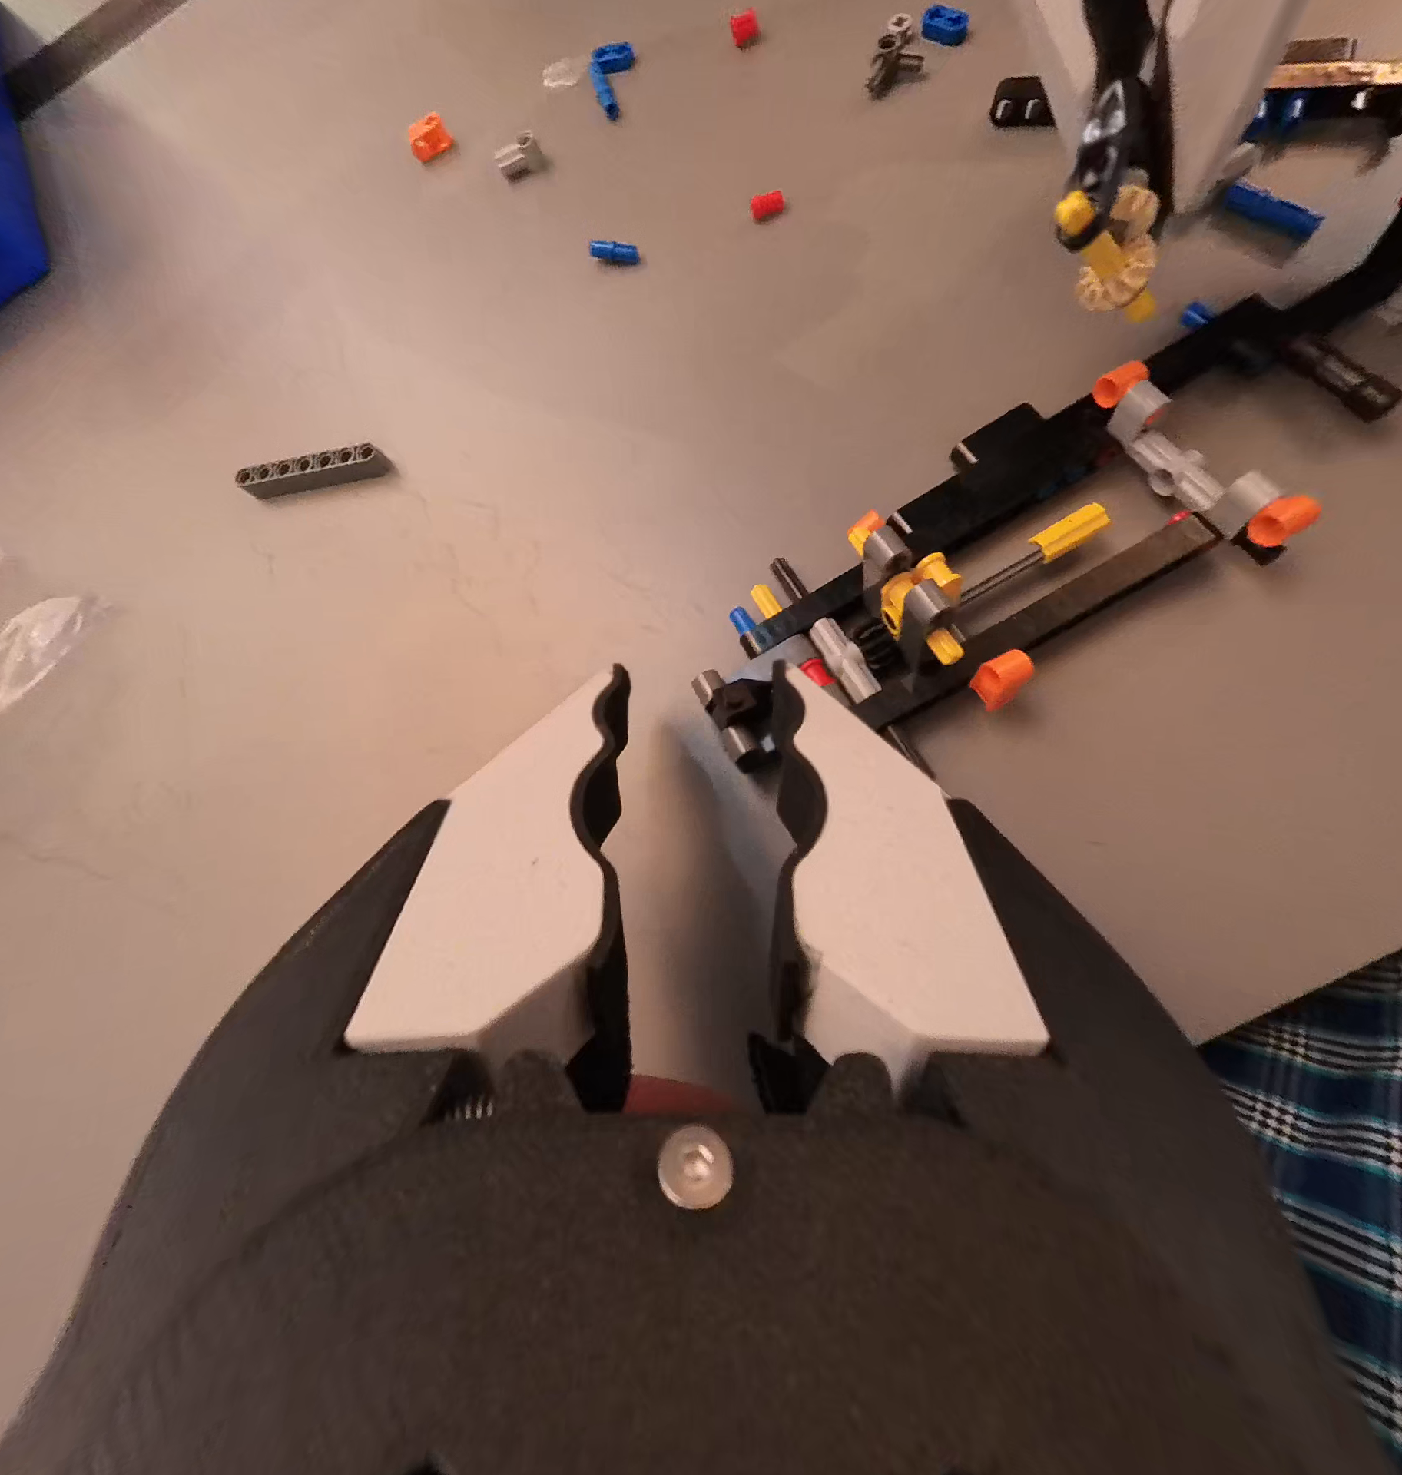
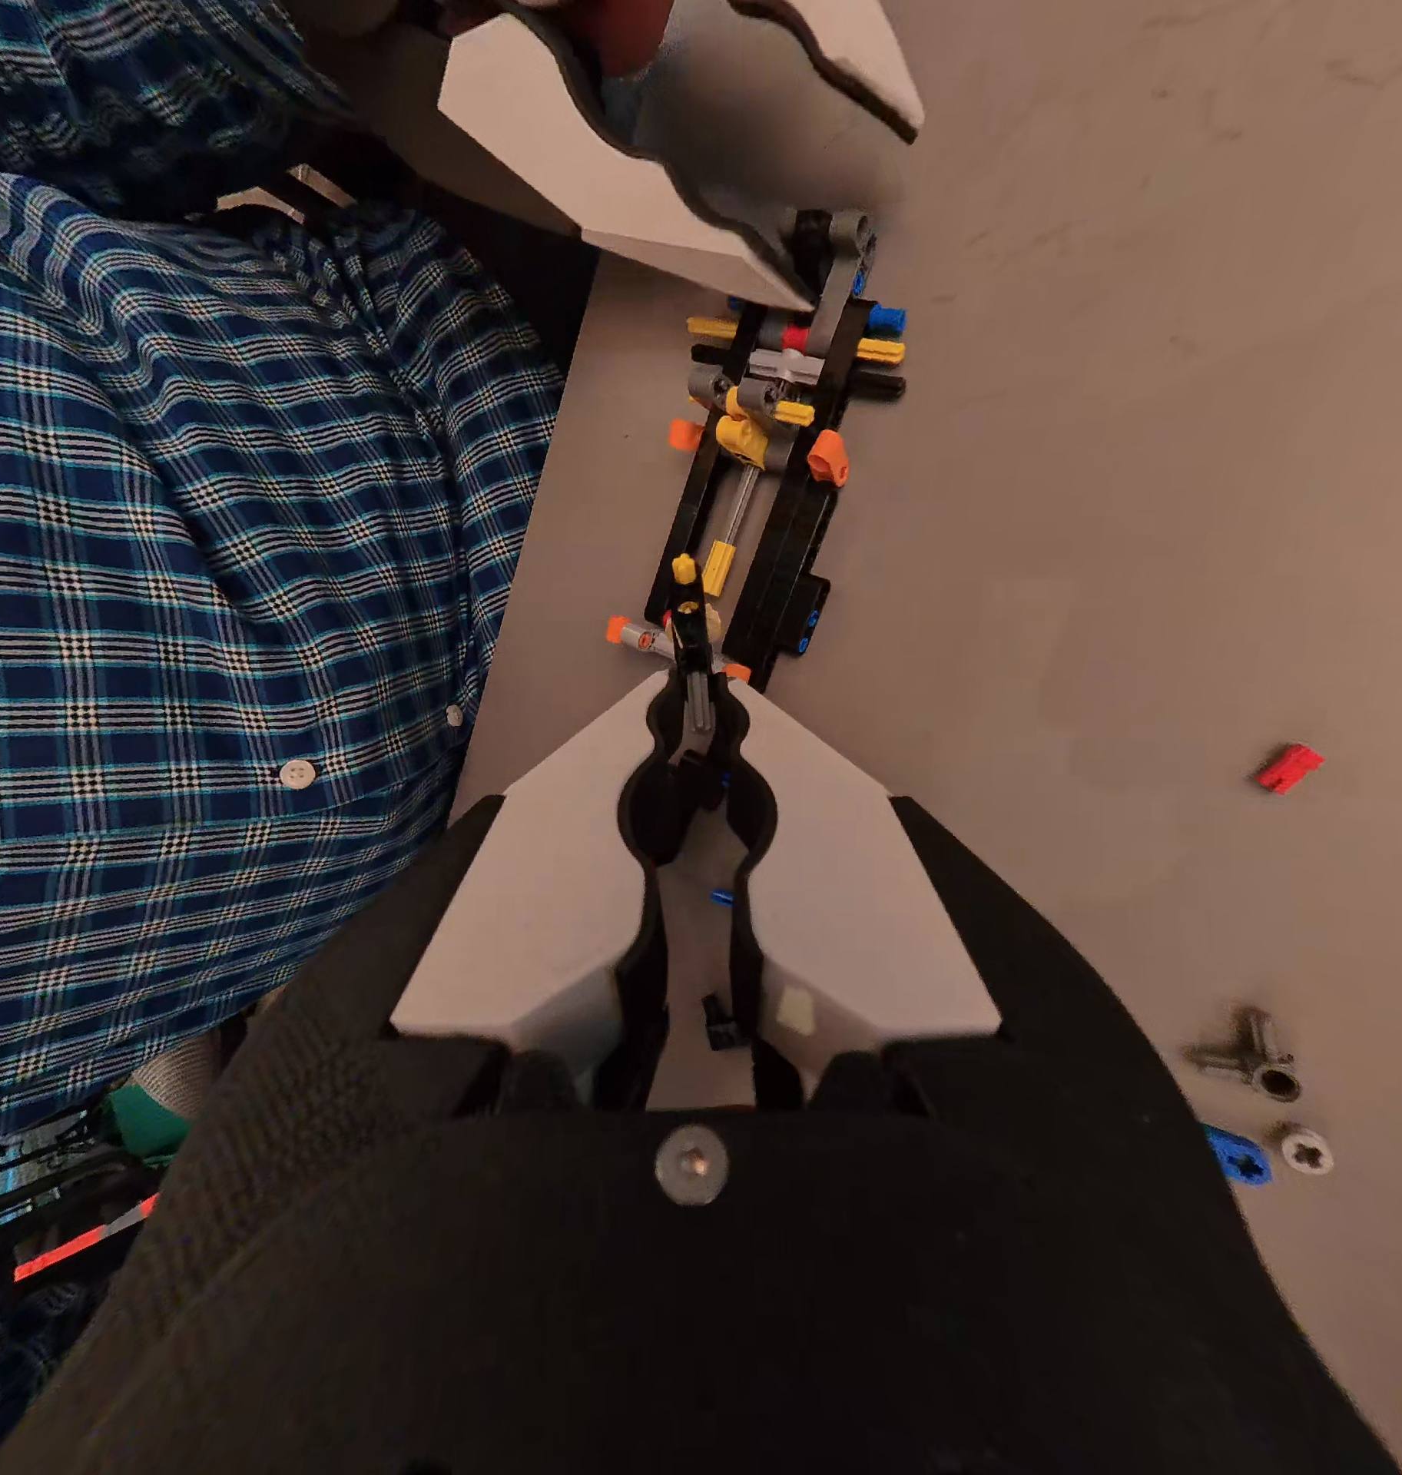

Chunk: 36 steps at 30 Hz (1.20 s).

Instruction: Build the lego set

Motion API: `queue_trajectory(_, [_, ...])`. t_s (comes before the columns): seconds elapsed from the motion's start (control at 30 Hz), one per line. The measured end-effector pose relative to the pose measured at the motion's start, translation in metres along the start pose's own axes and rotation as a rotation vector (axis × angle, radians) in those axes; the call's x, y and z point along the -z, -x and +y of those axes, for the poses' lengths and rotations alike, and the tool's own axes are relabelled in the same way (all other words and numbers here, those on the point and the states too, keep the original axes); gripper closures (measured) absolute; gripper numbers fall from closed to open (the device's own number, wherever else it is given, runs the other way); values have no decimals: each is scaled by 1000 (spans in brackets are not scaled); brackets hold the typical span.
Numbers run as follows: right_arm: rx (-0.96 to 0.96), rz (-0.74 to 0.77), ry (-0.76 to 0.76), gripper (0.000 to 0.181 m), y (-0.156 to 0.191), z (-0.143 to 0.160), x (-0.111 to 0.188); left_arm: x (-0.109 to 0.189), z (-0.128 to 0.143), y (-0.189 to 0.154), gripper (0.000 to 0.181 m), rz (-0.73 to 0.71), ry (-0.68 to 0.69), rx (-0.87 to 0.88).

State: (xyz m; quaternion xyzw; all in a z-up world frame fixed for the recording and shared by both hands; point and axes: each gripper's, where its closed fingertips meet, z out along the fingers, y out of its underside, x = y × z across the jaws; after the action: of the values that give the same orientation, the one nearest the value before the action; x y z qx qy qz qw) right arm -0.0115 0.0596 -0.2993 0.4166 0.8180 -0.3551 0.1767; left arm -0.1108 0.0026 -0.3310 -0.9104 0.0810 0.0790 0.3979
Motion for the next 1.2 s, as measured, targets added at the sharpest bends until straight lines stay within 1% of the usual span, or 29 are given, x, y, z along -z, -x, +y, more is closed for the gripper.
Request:
queue_trajectory(0.03, [2, -1, 5, 176, 1, 1, -1, 1, 1, -1, 147, 4, -2, 11])
queue_trajectory(0.2, [-5, -7, 26, 176, 2, 1, -6, 8, 1, -7, 144, 8, -17, 41])
queue_trajectory(0.37, [-33, -19, 53, 176, -2, 1, -12, 16, -6, -26, 135, 34, -42, 42])
queue_trajectory(0.57, [-27, -42, 156, 176, 0, 2, -22, 15, -10, -43, 127, 38, -57, 19])
queue_trajectory(0.7, [-26, -39, 230, 176, -3, 2, -27, 7, -4, -44, 121, 1, -35, -3])
queue_trajectory(0.83, [-45, -41, 294, 176, -9, 6, -33, 7, -6, -39, 122, -23, -48, -4])
queue_trajectory(0.9, [-42, -56, 284, 176, -8, 4, -34, 9, -8, -36, 121, -33, -64, -5])
queue_trajectory(1.03, [-38, -106, 192, 176, -2, -9, -28, 19, -25, -32, 122, -79, -130, -66])
queue_trajectory(1.13, [-43, -184, 124, 176, 7, -16, -21, 26, -49, -45, 129, -66, -215, -190])
queue_trajectory(1.2, [-35, -230, 93, 176, 12, -19, -19, 26, -61, -54, 133, -64, -248, -299])
